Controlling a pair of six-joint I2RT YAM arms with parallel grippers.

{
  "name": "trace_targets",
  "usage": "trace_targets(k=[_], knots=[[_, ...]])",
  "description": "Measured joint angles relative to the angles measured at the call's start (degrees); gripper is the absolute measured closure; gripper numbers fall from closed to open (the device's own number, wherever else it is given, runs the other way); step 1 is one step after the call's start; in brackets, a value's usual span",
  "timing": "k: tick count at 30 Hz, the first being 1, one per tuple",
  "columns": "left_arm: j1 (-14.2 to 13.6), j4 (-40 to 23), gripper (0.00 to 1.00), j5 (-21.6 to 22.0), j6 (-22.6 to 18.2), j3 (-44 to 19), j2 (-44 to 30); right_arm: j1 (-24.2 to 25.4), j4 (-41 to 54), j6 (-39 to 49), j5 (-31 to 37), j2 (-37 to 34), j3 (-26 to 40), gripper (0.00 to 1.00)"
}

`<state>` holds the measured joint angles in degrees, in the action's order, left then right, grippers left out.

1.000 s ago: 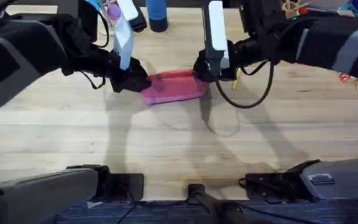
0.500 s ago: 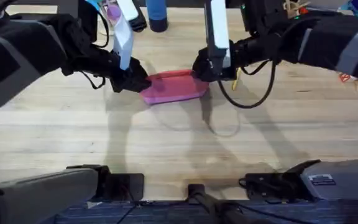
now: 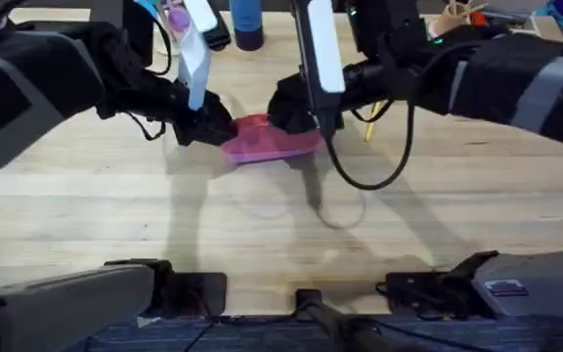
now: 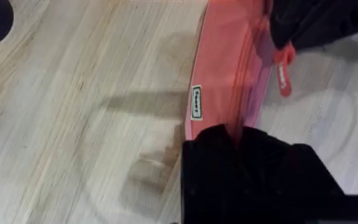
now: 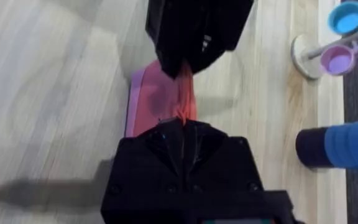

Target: Unzip the bag, pick up the pens from the table one at a time and place them inside, then zip the bag closed.

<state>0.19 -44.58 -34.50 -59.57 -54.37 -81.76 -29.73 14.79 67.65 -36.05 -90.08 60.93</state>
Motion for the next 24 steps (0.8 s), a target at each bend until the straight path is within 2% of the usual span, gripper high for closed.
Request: trace_targets(k=[5, 16, 24], knots=[[0.0, -0.11, 0.958, 0.0, 0.0, 0.0, 0.0, -2.18, -4.9, -2.68, -0.43, -1.81, 0.0, 0.971], [0.0, -0.02, 0.959, 0.04, 0.0, 0.0, 0.0, -6.11, -22.91, -13.67, -6.53, -9.67, 0.0, 0.971], [0.27, -0.24, 0.959, 0.17, -0.02, 0.0, 0.0, -6.84, -24.44, -16.7, -6.8, -10.06, 0.0, 0.971]])
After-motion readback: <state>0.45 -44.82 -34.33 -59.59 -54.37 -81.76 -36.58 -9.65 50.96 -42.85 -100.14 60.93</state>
